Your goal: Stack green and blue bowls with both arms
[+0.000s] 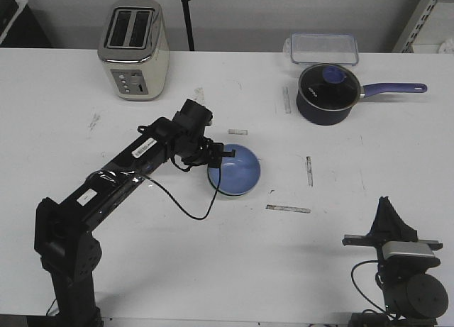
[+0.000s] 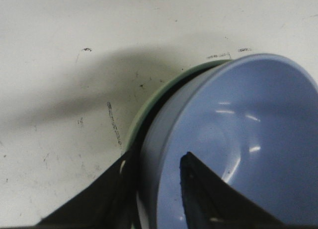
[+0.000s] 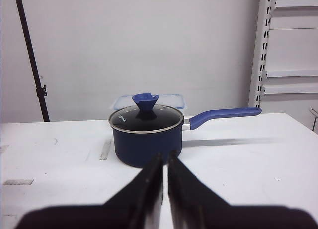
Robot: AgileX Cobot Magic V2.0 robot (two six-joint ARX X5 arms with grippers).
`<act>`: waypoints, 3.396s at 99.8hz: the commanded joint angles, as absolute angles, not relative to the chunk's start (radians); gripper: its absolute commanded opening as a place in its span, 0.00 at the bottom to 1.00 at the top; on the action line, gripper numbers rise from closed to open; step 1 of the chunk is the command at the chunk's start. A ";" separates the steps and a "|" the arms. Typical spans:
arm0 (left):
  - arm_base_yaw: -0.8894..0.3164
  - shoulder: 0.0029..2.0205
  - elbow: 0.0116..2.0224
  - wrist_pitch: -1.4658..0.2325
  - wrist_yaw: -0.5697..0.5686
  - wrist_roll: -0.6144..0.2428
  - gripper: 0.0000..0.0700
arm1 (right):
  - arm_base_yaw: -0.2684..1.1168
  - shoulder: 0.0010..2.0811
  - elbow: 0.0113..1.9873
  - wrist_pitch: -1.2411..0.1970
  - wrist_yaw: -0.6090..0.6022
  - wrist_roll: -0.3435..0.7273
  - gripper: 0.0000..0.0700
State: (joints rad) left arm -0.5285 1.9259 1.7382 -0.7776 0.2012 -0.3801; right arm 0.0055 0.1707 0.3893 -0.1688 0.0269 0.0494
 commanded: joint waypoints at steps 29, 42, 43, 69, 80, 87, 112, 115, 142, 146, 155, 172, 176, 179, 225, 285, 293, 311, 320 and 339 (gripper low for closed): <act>-0.537 1.874 1.766 -0.815 0.202 -0.371 0.42 | 0.006 0.169 0.391 -0.157 0.027 0.052 0.01; -0.537 1.847 1.766 -0.830 0.202 -0.371 0.42 | 0.006 0.169 0.391 -0.157 0.027 0.052 0.01; -0.537 1.844 1.766 -0.833 0.202 -0.371 0.42 | 0.006 0.169 0.391 -0.157 0.027 0.052 0.01; -0.515 1.746 1.691 -0.777 0.202 -0.371 0.41 | 0.006 0.169 0.391 -0.157 0.027 0.052 0.01; -0.492 1.662 1.564 -0.649 0.202 -0.370 0.40 | 0.006 0.169 0.391 -0.157 0.027 0.052 0.01; -0.466 1.599 1.471 -0.566 0.202 -0.370 0.39 | 0.006 0.169 0.391 -0.157 0.027 0.052 0.01; -0.328 1.355 1.121 -0.263 0.199 -0.314 0.20 | 0.006 0.169 0.391 -0.157 0.027 0.052 0.01; -0.310 1.324 1.077 -0.220 0.199 -0.304 0.17 | 0.006 0.169 0.391 -0.157 0.027 0.052 0.01; -0.165 1.055 0.750 0.038 0.101 -0.033 0.12 | 0.006 0.169 0.391 -0.157 0.027 0.052 0.01; -0.144 1.020 0.716 0.052 0.101 0.006 0.04 | 0.006 0.169 0.391 -0.157 0.027 0.052 0.01; -0.094 0.944 0.651 0.058 0.101 0.072 0.00 | 0.006 0.169 0.391 -0.157 0.027 0.052 0.01; -0.022 0.812 0.550 0.065 0.101 0.089 0.00 | 0.006 0.169 0.391 -0.157 0.027 0.052 0.01; -0.010 0.776 0.525 0.077 0.101 0.088 0.00 | 0.006 0.169 0.391 -0.157 0.027 0.052 0.01; -0.002 0.747 0.507 0.091 0.101 0.084 0.00 | 0.006 0.169 0.391 -0.157 0.027 0.052 0.01; 0.024 0.393 0.400 0.094 0.101 -0.020 0.00 | 0.006 0.169 0.391 -0.157 0.027 0.052 0.01; 0.023 0.230 0.397 0.094 0.101 -0.019 0.00 | 0.006 0.169 0.391 -0.157 0.027 0.052 0.01; 0.015 0.208 0.387 0.086 0.082 -0.019 0.00 | 0.006 0.169 0.391 -0.157 0.027 0.052 0.01; -0.008 0.156 0.347 0.090 0.002 -0.010 0.00 | 0.006 0.169 0.391 -0.157 0.027 0.052 0.01; -0.022 0.151 0.335 0.091 -0.005 -0.007 0.00 | 0.006 0.169 0.391 -0.157 0.027 0.052 0.01; -0.070 0.138 0.279 0.114 -0.028 0.023 0.00 | 0.006 0.169 0.391 -0.157 0.027 0.052 0.01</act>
State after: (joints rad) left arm -0.0597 0.1452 0.2966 0.1043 -0.0223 0.0021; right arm 0.0055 0.1707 0.3893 -0.1688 0.0269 0.0494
